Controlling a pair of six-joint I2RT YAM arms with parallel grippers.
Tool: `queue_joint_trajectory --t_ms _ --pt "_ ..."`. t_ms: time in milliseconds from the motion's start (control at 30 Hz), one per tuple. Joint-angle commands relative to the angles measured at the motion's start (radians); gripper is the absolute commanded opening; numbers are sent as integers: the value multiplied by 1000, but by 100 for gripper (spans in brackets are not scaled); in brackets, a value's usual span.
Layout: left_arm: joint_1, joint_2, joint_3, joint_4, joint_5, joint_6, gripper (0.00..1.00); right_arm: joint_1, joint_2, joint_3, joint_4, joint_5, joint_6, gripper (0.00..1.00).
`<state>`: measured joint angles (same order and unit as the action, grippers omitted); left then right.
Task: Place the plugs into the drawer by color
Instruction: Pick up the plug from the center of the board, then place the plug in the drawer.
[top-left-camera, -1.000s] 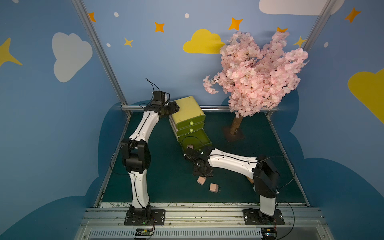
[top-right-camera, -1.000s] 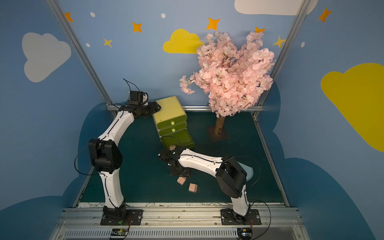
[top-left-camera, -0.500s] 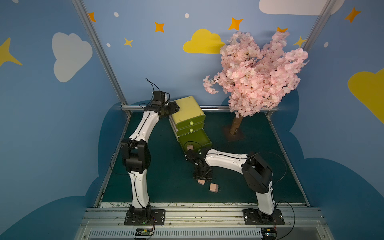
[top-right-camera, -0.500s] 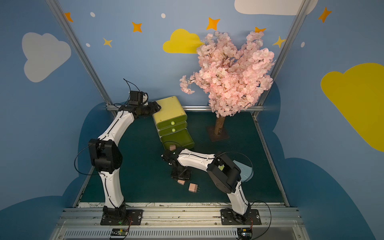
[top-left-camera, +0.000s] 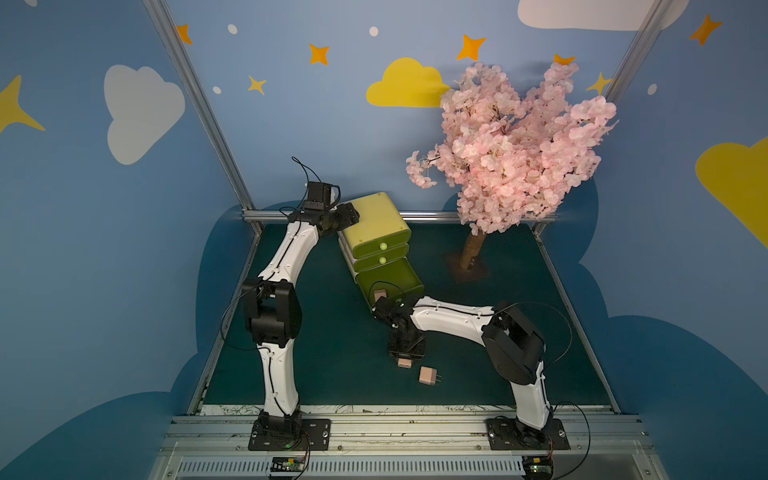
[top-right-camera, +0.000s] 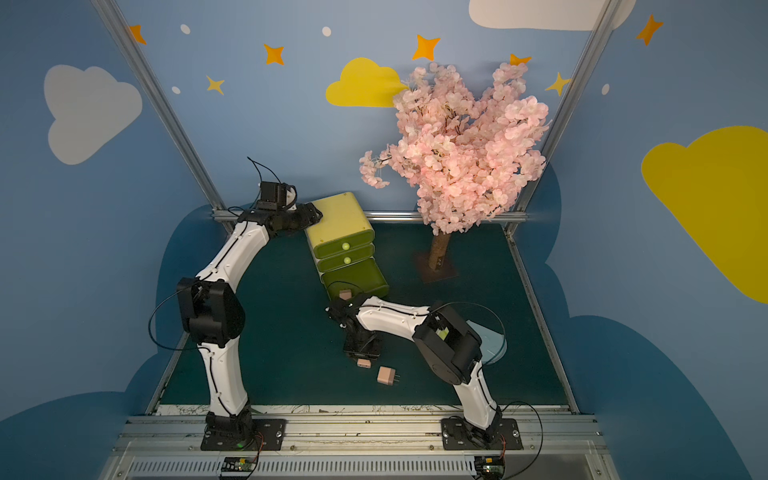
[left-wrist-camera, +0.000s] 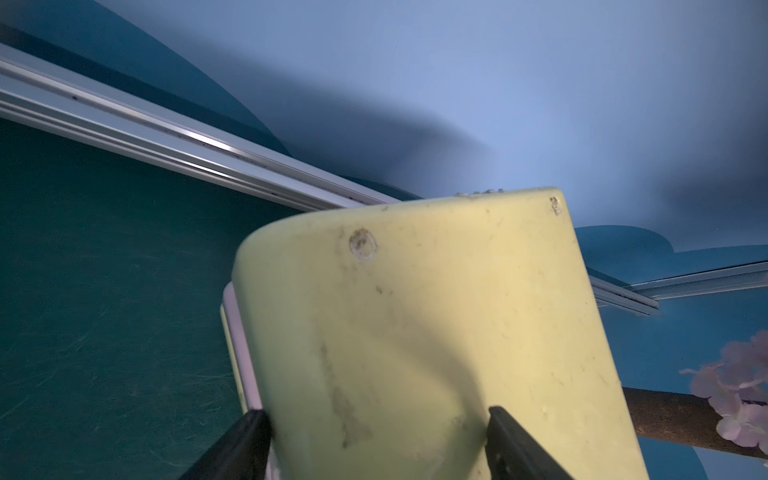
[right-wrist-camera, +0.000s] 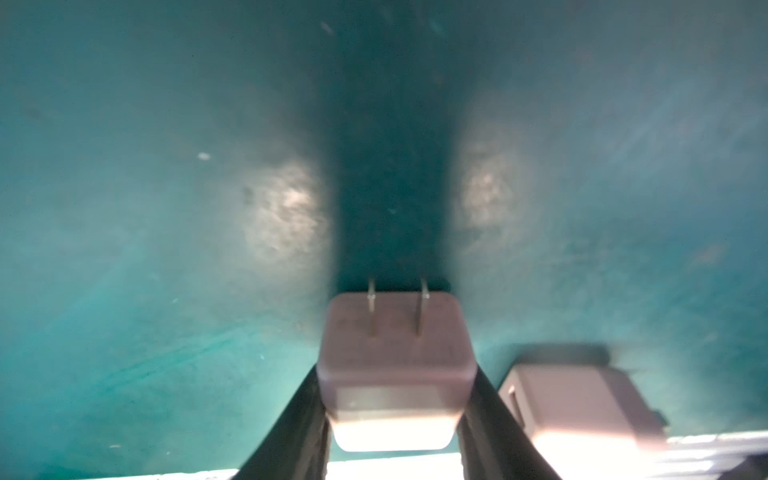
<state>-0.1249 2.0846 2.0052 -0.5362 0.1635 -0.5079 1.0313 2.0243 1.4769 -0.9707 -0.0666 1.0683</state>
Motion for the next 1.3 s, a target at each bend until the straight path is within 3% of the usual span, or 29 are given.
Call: queue_joint_trajectory --t_ms 0,233,367,467,833,1267 --pt "-27 3 -26 -118 20 33 81 -10 -99 47 -5 88 -182 22" --pt "-27 -3 -22 -117 13 35 81 -18 -282 24 145 195 -522 19" --pt "-28 0 -23 -116 20 27 81 -35 -262 95 164 295 -669 20" --pt "-30 0 -22 -116 18 28 81 -64 -187 195 161 289 -754 20" --pt "-32 0 -18 -116 10 32 81 -171 82 504 105 211 -868 20" --pt "-32 6 -14 -116 11 34 81 -224 195 551 125 139 -886 21"
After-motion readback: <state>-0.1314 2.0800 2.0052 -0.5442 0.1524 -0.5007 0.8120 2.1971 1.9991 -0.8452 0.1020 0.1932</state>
